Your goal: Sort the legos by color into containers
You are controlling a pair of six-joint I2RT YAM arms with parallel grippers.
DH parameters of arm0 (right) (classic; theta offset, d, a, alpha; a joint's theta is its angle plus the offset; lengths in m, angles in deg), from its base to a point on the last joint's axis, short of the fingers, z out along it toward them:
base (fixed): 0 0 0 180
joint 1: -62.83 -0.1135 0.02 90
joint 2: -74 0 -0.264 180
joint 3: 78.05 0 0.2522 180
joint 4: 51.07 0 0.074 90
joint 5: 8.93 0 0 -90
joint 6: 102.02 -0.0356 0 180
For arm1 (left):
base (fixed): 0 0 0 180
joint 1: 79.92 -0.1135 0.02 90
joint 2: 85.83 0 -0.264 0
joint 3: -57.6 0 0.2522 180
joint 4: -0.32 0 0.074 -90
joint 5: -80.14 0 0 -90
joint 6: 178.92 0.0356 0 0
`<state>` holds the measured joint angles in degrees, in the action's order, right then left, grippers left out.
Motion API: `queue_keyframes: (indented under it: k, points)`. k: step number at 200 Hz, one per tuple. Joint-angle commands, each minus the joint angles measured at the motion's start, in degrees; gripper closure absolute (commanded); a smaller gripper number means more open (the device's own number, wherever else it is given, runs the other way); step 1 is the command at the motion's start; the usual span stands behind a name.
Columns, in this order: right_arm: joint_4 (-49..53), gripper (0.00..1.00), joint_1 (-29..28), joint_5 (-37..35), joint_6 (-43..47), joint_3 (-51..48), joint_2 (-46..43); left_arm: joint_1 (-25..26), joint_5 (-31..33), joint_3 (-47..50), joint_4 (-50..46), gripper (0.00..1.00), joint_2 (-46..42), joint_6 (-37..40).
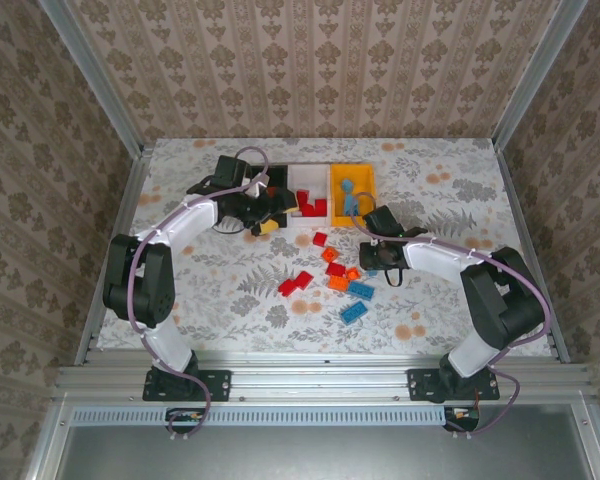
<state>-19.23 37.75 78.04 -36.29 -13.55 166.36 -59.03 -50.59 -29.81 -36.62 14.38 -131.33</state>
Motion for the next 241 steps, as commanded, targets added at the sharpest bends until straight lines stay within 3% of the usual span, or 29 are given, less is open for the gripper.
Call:
queue_keyframes:
  k: [1, 59, 132, 241]
  points:
    - [2.2, 0.76, -0.3, -1.8, 1.1, 3.0, 0.4, -0.6, -0.9, -0.5, 0.3, 0.1, -2.4, -0.3]
    - [2.2, 0.76, -0.5, -3.9, 0.5, 4.2, 3.9, -0.9, -1.0, -0.4, 0.5, 0.1, -2.7, -0.5]
    - [4.5, 0.78, -1.2, -5.2, 0.4, 11.2, -5.1, -2.5, -1.2, -0.4, 0.7, 0.1, -3.2, -0.8]
    - [9.8, 0.75, 1.2, -7.9, 0.8, 50.9, 28.0, -6.6, 0.2, -0.4, 0.0, 0.1, -2.6, 0.2]
